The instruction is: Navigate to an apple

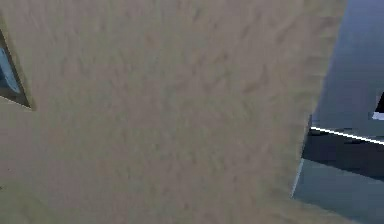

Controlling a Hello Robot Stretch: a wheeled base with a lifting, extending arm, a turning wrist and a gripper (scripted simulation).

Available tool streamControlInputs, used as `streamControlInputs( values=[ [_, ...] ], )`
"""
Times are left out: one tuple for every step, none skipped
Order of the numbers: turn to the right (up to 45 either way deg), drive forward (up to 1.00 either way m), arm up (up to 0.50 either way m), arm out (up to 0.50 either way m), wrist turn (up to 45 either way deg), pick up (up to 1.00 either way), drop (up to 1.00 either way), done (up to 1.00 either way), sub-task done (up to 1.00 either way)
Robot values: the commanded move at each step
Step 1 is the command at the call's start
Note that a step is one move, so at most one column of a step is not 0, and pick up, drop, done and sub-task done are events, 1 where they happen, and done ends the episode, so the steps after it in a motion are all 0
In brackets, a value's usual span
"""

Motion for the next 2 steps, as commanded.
streamControlInputs(
  values=[
    [-45.0, 0.0, 0.0, 0.0, 0.0, 0.0, 0.0, 0.0, 0.0],
    [-6.0, 0.0, 0.0, 0.0, 0.0, 0.0, 0.0, 0.0, 0.0]
  ],
)
